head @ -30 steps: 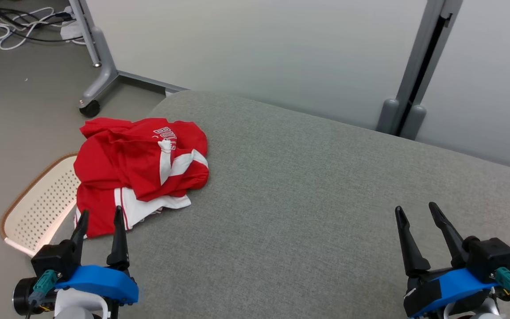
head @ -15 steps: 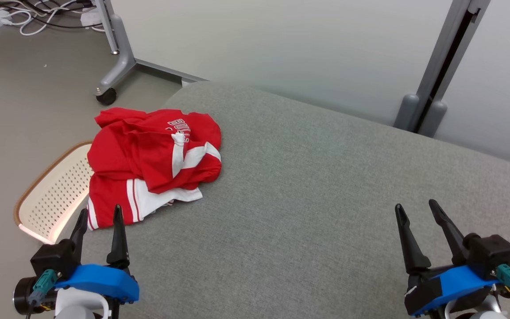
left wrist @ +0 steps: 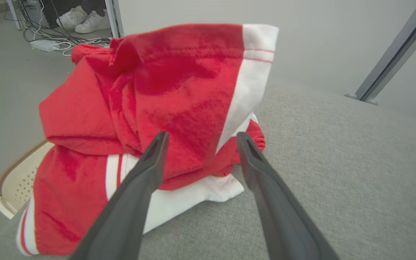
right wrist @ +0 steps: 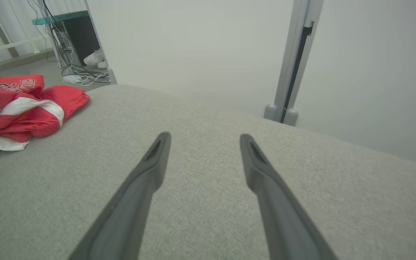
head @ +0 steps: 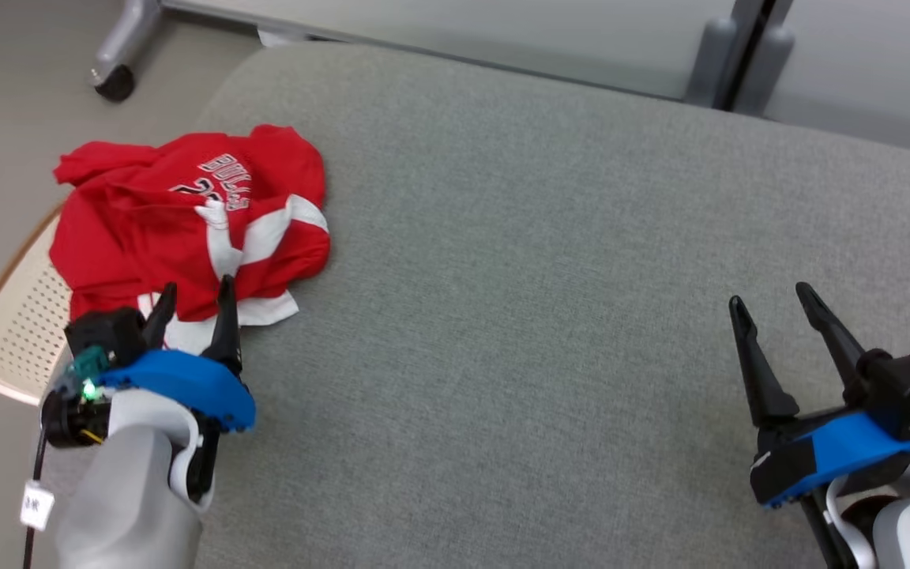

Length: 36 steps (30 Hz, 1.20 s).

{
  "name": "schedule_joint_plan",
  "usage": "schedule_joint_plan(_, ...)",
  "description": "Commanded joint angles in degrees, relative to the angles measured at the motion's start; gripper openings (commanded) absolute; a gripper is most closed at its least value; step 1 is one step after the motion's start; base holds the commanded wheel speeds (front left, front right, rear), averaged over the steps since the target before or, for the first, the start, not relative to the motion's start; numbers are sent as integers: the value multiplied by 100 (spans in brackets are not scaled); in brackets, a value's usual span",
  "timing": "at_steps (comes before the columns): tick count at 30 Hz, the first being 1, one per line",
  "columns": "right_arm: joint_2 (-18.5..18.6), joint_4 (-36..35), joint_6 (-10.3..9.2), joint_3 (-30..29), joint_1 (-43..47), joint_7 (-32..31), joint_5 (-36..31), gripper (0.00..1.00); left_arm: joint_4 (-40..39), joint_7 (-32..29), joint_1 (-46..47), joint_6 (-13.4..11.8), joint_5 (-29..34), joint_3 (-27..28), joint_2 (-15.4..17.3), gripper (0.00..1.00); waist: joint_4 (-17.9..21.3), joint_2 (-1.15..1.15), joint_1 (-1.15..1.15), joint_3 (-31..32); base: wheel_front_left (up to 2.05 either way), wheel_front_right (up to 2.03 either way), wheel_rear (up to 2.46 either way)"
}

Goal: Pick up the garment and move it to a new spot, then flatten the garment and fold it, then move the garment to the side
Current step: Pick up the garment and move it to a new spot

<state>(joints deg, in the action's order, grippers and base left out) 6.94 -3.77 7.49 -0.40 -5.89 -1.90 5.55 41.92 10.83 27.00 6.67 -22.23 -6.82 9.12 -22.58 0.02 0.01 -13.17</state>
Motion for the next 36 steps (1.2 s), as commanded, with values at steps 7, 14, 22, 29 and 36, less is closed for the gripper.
schedule_joint_plan(7, 155, -324, 0, -47, -243, -248, -92, 100, 1409, -40, 1119, 82, -226, -105, 106, 100, 77, -2, -1, -590, 0, 0, 0)
schedule_joint_plan(14, 174, -359, 0, -87, -251, -255, -78, 100, 2192, 144, 1581, 81, -398, -218, 199, 0, 139, -2, -1, -706, 0, 0, 0)
schedule_joint_plan(22, 44, -149, 0, -109, -79, -66, 17, 100, 2044, 428, 1235, 84, -658, -207, 509, 0, 249, -2, -1, -201, 0, 0, 0)
schedule_joint_plan(29, -125, 86, 0, -32, 157, 148, 119, 100, 613, 441, 309, -145, -307, 186, 792, 0, 415, -2, -1, 487, 0, 0, 0)
schedule_joint_plan(36, -216, 212, 0, 21, 362, 249, 177, 100, -797, 443, -614, -402, 10, 303, 742, 0, 595, -2, -1, 964, 0, 0, 0)
